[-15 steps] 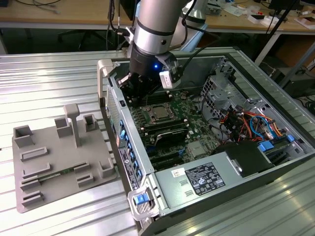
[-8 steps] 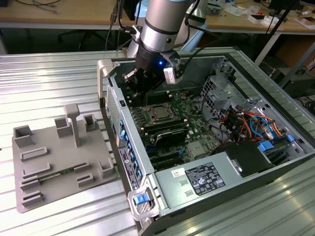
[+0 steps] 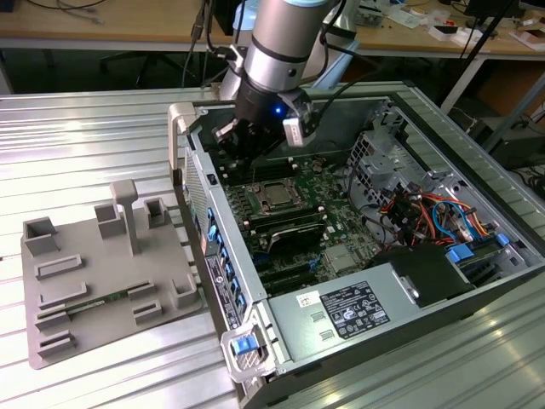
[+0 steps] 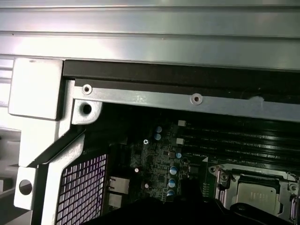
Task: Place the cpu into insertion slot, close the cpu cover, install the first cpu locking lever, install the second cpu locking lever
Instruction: 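Install the first cpu locking lever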
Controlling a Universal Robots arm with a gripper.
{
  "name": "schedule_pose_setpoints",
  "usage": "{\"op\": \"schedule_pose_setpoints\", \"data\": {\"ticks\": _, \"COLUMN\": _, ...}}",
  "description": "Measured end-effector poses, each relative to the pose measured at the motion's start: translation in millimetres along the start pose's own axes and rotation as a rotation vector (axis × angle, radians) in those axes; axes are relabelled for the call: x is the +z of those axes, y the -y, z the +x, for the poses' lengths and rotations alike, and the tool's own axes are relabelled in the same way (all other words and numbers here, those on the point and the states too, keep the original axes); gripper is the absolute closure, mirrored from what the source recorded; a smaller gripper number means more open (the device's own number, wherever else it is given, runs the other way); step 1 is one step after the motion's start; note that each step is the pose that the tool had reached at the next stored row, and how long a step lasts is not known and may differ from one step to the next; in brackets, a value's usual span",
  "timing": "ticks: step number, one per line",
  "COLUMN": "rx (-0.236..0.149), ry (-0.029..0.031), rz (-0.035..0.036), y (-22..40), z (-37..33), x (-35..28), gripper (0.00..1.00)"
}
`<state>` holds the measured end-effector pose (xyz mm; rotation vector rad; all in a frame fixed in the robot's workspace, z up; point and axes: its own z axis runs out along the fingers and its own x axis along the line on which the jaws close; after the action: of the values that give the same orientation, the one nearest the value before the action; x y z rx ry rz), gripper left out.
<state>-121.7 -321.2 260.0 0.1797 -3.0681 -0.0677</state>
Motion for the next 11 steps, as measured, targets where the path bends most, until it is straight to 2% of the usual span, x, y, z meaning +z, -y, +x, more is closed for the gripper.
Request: {"op": "schedule_pose_setpoints", "data": {"ticks": 11, "rx": 0.000, "ry": 0.0001, "rz": -0.0015, "y": -1.7, "z": -0.6, "x": 1.2, "gripper": 0.89}}
